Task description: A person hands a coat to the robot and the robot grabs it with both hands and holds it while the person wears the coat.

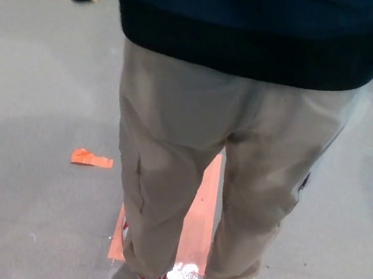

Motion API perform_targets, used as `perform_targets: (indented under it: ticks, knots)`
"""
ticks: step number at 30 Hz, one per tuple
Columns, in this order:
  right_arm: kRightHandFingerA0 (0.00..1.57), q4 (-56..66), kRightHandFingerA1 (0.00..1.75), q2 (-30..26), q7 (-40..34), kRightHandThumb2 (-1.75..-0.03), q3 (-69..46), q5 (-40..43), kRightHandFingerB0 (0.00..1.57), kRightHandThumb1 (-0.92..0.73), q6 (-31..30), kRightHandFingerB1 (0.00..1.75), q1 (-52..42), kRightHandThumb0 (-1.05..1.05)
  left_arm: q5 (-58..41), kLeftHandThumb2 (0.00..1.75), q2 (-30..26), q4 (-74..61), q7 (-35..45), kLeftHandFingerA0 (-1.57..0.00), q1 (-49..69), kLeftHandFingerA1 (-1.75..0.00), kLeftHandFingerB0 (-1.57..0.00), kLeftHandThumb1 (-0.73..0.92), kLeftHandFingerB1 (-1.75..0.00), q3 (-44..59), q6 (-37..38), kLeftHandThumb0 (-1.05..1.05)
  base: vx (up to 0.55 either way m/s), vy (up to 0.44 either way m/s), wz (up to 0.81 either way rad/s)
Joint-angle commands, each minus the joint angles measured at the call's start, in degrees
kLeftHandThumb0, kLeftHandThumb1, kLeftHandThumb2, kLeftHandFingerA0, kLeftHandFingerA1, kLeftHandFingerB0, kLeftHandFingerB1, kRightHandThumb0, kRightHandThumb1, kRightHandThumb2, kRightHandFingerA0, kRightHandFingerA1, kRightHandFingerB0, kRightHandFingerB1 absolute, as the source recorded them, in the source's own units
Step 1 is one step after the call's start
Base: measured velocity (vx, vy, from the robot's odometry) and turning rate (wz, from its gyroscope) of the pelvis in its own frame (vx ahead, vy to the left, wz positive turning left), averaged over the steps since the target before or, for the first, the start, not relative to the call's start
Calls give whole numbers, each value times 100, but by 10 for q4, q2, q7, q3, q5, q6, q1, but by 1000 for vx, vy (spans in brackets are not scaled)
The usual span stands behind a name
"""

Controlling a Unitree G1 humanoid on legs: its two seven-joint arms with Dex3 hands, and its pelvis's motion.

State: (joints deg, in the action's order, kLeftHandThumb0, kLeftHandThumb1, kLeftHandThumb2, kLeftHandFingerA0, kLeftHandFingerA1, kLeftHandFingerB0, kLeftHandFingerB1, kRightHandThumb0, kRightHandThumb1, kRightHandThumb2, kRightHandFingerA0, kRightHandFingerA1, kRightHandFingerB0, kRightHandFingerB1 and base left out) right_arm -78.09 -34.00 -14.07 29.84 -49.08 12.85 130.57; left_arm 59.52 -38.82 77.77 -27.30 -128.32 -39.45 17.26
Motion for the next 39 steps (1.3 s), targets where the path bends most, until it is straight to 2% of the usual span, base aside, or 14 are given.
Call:
perform_targets:
  ticks: [1, 2, 3, 9, 15, 18, 19, 20, 21, 26, 27, 29, 33, 39]
  knots:
    - [16, -10, 59, -25, 66, -64, -23, 20, 26, -79, -80, 29, 19, -73, -33, 105, -23, 15, 63, -3, -3, -53, 0, 45, -47, 37, -95, -37, 0, 0, 0]
    - [0, -11, 2, -22, 100, -99, -34, 32, 10, -69, -85, 13, 21, -95, -68, 106, -13, 15, 87, 0, 1, 0, -5, 74, -9, 71, -108, -101, 0, 0, 0]
    - [0, -11, 1, -22, 113, -104, -35, 31, 0, -72, -87, 0, 24, -101, -81, 106, -9, 15, 97, 0, 2, -3, 0, 75, -1, 87, -112, -105, 0, 0, 0]
    - [0, -6, 6, -21, 111, -103, -39, 24, 0, -72, -88, 0, 25, -100, -56, 110, 1, 11, 102, 0, -4, -4, 0, 76, -1, 91, -132, -105, 0, 0, 0]
    - [0, -2, 7, -26, 80, -103, -61, 37, 0, -71, -86, 0, 13, -101, -83, 92, -2, 6, 126, 0, -3, 0, 0, 64, 0, 120, -122, -92, 0, 0, 0]
    - [0, 0, 6, -31, 75, -102, -75, 45, 0, -71, -82, 0, 10, -100, -85, 94, -4, 4, 133, 0, -5, 0, 0, 66, 0, 127, -125, -91, 0, 0, 0]
    - [0, 1, 6, -34, 73, -103, -77, 44, 0, -72, -80, 0, 9, -101, -87, 67, -6, 3, 133, 0, -4, 0, 0, 85, 0, 131, -122, -88, 0, 0, 0]
    - [0, 1, 6, -35, 73, -103, -78, 44, 0, -72, -79, 0, 8, -101, -88, 67, -7, 2, 133, 0, -4, 0, 0, 85, 0, 133, -121, -88, 0, 0, 0]
    - [0, 2, 6, -44, 68, -104, -83, 48, 0, -74, -74, 0, 7, -100, -109, 104, -14, 1, 130, 0, -5, -6, 0, 73, 0, 154, -109, -105, 0, 0, 0]
    - [0, 6, 3, -67, 54, -107, -105, 60, 0, -76, -58, 0, 7, -102, -135, 93, -40, -5, 134, 0, -8, 0, 0, 66, -1, 198, -79, -94, 0, 0, 0]
    - [0, 7, 5, -71, 54, -108, -112, 66, 0, -76, -53, 0, 6, -102, -125, 110, -48, -6, 134, 0, -10, -9, 0, 79, -1, 192, -83, -105, 0, 0, 0]
    - [0, 12, 4, -82, 56, -107, -139, 91, 0, -75, -34, 0, 5, -101, -140, 103, -70, -11, 135, 0, -8, -11, 0, 73, -1, 206, -59, -99, 0, 0, 0]
    - [0, 27, 5, -99, 60, -110, -176, 121, 0, -77, 5, 0, -2, -101, -149, 109, -102, -26, 112, 0, 3, -12, 0, 76, 0, 221, -46, -101, 0, 0, 0]
    - [0, 84, 5, -133, 66, -110, -221, 165, 0, -79, 106, 0, -68, -100, -214, 110, -144, -92, 90, 0, 83, -8, 0, 79, 0, 287, 54, -100, 0, 0, 0]
